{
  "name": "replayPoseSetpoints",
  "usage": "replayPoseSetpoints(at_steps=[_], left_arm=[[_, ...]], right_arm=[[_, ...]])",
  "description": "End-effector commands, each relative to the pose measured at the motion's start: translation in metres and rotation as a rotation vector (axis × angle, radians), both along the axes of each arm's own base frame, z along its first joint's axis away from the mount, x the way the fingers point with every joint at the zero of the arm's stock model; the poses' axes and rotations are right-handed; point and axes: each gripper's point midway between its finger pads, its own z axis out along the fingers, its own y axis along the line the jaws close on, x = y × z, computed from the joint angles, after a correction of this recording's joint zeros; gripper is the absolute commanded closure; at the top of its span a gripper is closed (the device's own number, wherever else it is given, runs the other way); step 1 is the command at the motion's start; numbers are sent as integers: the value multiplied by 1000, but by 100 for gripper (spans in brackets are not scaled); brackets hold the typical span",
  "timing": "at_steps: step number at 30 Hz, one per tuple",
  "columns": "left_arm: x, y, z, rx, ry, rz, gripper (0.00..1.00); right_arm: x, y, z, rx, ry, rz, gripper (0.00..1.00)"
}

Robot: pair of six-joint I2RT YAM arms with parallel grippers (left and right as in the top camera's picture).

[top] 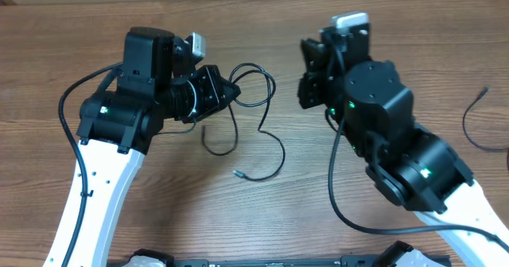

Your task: Untangle cables

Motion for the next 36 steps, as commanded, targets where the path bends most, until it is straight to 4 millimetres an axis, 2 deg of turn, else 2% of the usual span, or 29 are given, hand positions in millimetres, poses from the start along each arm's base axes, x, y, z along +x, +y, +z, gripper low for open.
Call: replayPoseSetpoints(at_steps=[1, 2, 3, 4, 5, 7, 10, 14, 19, 20, 22, 23, 26, 28, 36], left_arm=[[-4, 8, 15, 6, -64, -8, 96], [-4, 8, 16, 5, -67, -11, 96], [-5, 8, 16, 4, -68, -12, 96], [-5, 7, 17, 1, -70, -14, 96], [-6, 7, 18, -3, -71, -17, 96], [-9, 4, 21, -20, -72, -32, 96], [-12, -2, 26, -55, -74, -65, 96], [-16, -8, 31, -87, -79, -99, 96], [-17, -12, 36, -111, -93, -120, 96], [-17, -12, 37, -113, -96, -122, 96], [-16, -12, 37, -114, -100, -123, 96], [-16, -12, 37, -115, -100, -123, 96], [-16, -12, 38, -115, -103, -123, 96], [-15, -13, 38, -116, -107, -123, 96], [-15, -12, 38, -113, -109, -125, 96]], right_arm=[[1, -28, 18, 11, -51, -136, 96], [0, -27, 17, 10, -48, -127, 96], [-1, -24, 15, 9, -38, -106, 92], [-2, -20, 12, 7, -27, -81, 68], [-3, -15, 8, 2, -12, -57, 51], [-7, -7, -1, -10, 22, -5, 48], [-13, 8, -13, -20, 72, 90, 55], [-20, 32, -28, -36, 120, 227, 55], [-27, 57, -42, -20, 180, 354, 62], [-29, 61, -45, -18, 194, 379, 66], [-32, 68, -53, -17, 225, 417, 81], [-33, 69, -56, -22, 236, 428, 84], [-37, 75, -66, -40, 267, 471, 81], [-37, 76, -71, -45, 283, 474, 96], [-22, 66, -67, -66, 241, 384, 96]])
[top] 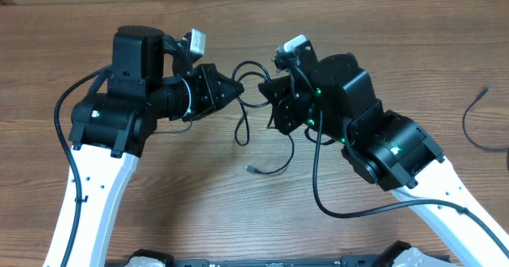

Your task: Untangle cables

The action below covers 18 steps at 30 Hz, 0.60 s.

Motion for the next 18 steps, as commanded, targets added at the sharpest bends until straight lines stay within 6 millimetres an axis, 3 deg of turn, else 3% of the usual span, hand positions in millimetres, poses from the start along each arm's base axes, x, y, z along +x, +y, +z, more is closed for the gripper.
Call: replayPoseSetpoints(at_steps=[1, 9, 18], left_arm=[[-7, -2, 16, -17, -60, -35, 96], [-9, -1, 13, -3, -56, -38, 96], [-11, 0, 10, 6, -44, -38, 96]], right_arm=[[8, -4, 8, -9, -42, -41, 96], [25, -30, 13, -66, -107, -199, 96], [40, -76, 43, -55, -205, -390, 96]])
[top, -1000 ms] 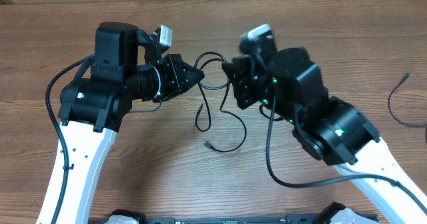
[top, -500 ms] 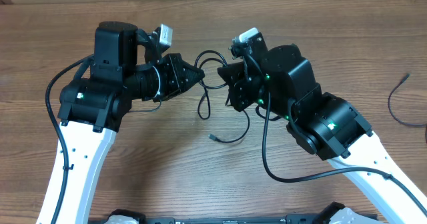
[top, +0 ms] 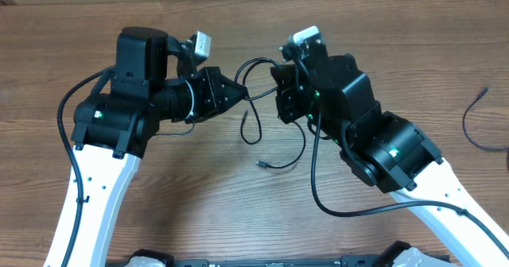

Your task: Untangle cables

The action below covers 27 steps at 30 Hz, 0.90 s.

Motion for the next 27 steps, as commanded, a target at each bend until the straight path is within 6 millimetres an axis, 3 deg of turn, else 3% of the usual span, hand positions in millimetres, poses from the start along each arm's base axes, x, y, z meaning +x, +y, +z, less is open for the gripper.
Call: replayPoseSetpoints(at_steps=[1, 7, 12, 21, 27], left_arm=[[-5, 4, 10, 10, -44, -1, 96], [-4, 6, 8, 22, -41, 10, 96], [-4, 6, 8, 23, -42, 11, 96], [1, 10, 7, 44, -56, 35, 92], [9, 8, 15, 32, -110, 38, 88]], right_arm=[[16, -56, 36, 12, -112, -208, 96], [23, -98, 52, 37, -149, -314, 96], [24, -117, 61, 55, -168, -352, 96], [5, -70, 58, 151, -95, -69, 96], [-14, -49, 38, 168, 20, 73, 96]])
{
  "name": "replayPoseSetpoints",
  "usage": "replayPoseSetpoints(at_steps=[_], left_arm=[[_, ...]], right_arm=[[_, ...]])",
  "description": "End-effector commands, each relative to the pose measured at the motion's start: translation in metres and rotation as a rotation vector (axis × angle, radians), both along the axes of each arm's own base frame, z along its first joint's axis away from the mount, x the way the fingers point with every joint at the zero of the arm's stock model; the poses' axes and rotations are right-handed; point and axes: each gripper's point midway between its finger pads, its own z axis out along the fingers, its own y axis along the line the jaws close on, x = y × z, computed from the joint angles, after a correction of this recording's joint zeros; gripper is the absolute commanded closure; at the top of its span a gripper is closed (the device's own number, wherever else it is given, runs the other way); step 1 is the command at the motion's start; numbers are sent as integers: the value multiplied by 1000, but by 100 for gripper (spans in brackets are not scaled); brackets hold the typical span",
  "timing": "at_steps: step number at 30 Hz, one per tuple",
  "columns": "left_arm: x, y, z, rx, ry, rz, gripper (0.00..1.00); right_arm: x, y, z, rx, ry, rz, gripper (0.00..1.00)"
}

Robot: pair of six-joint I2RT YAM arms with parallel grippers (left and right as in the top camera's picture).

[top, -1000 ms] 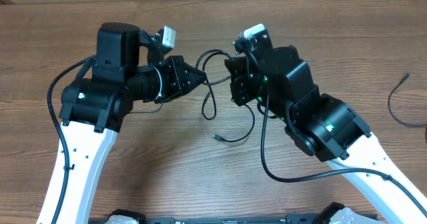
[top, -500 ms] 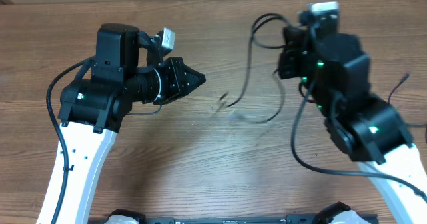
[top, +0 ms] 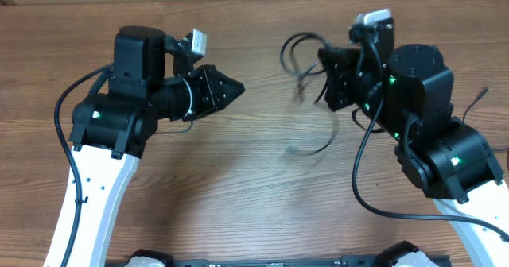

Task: Untangle cables
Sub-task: 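Move the right gripper back toward the left gripper with the cable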

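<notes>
A thin black cable (top: 291,48) hangs blurred in the air at centre right, with a loop up at the top. Its tail (top: 322,146) trails down over the wooden table (top: 254,187). My right gripper (top: 324,70) is shut on this cable near the loop, on its right side. My left gripper (top: 238,87) points right, well to the left of the cable. Its fingers meet in a point, and no cable shows between them. A wide gap of bare table separates the two grippers.
A second black cable (top: 475,118) lies on the table at the far right edge, beside my right arm (top: 433,132). The left arm (top: 119,116) fills the left side. Each arm's own black lead loops down toward the front edge.
My right gripper has moved right and up with the black cable. The cable is now out of the left gripper and away from it. The left arm has barely shifted.
First the left gripper held the cable's loop and the right gripper stood apart at the right. Then the right gripper was close against the left gripper at the cable, and stayed there. Now it is far right with the whole cable, the left gripper without it.
</notes>
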Motion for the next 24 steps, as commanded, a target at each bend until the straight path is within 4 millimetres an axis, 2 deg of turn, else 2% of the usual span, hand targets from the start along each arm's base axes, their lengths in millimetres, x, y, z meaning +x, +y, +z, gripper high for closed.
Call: replayPoseSetpoints(at_steps=[1, 6, 10, 24], left_arm=[[1, 3, 15, 5, -81, 0, 88], [4, 2, 18, 1, -98, 0, 86], [4, 2, 18, 0, -98, -1, 85], [3, 0, 20, -8, -102, -9, 85]], right_arm=[[-15, 18, 0, 45, 40, 124, 96], [-19, 27, -15, 45, 109, 176, 96], [-24, 42, -23, 73, 155, 261, 96], [-18, 70, -52, 129, 291, 373, 96]])
